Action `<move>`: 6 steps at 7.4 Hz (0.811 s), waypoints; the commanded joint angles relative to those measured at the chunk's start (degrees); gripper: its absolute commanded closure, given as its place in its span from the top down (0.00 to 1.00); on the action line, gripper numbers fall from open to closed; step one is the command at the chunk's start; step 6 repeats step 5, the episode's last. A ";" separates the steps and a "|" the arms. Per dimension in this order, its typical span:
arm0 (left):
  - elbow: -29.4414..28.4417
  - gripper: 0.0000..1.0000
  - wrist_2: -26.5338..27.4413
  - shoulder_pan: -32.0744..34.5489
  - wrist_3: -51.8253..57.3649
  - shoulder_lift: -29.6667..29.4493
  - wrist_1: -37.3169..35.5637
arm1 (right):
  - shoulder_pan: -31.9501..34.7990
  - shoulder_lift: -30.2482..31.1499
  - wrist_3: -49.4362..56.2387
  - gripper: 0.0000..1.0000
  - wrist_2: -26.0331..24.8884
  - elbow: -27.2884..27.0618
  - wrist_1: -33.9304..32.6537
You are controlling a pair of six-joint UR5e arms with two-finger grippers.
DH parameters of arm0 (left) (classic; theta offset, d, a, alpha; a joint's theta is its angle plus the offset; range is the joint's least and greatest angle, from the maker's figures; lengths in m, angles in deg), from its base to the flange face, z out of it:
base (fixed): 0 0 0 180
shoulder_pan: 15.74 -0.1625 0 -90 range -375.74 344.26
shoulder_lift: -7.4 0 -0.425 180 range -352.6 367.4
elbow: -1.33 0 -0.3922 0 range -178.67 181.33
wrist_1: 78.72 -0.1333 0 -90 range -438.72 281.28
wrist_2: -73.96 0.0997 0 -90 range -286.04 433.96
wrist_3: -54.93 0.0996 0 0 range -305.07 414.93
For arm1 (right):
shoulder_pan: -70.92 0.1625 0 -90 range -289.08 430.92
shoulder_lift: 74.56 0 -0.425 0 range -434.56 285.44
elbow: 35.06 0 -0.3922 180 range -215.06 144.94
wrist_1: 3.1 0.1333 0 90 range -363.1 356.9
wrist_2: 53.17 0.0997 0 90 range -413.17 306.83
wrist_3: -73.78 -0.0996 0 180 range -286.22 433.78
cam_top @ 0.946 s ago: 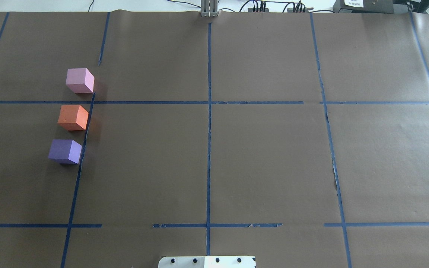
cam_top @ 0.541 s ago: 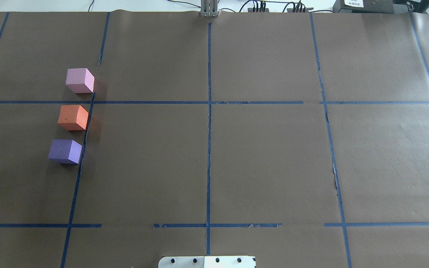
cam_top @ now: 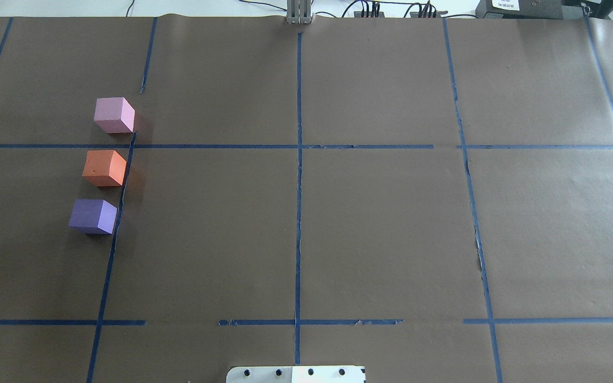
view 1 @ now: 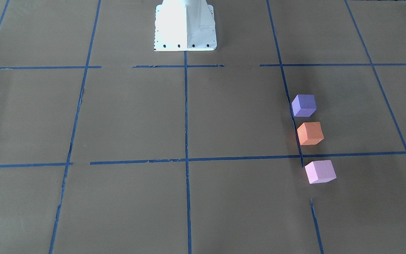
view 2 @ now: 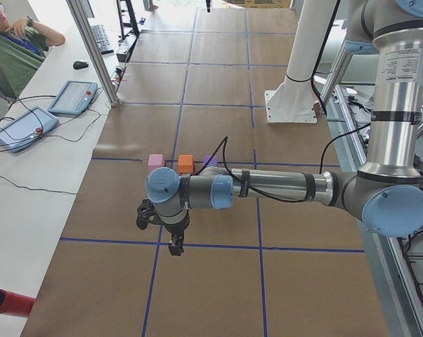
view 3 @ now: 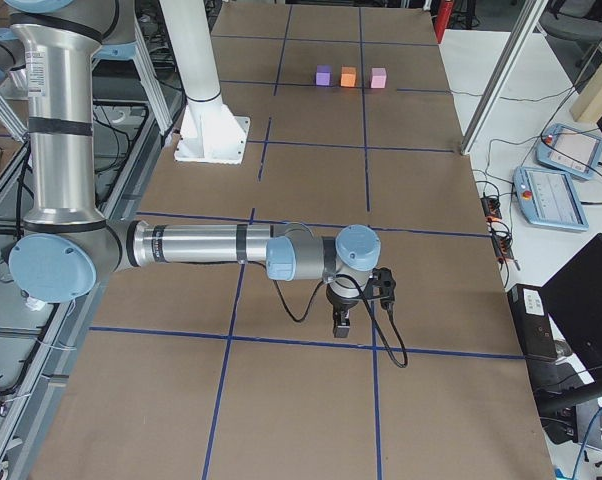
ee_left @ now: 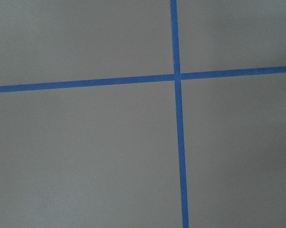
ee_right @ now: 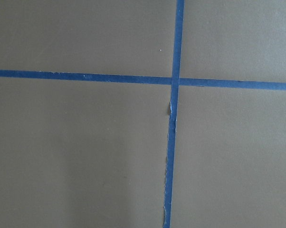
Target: Arrange blocks in a line
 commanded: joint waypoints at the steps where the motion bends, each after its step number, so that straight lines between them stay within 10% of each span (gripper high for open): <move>1: -0.06 1.00 0.00 0.00 0.01 -0.02 0.00 | -0.07 0.03 0.00 1.00 0.05 0.01 0.00; 6: 0.12 1.00 0.09 0.00 -0.08 -0.38 0.00 | 0.02 -0.06 0.00 1.00 -0.04 0.01 0.00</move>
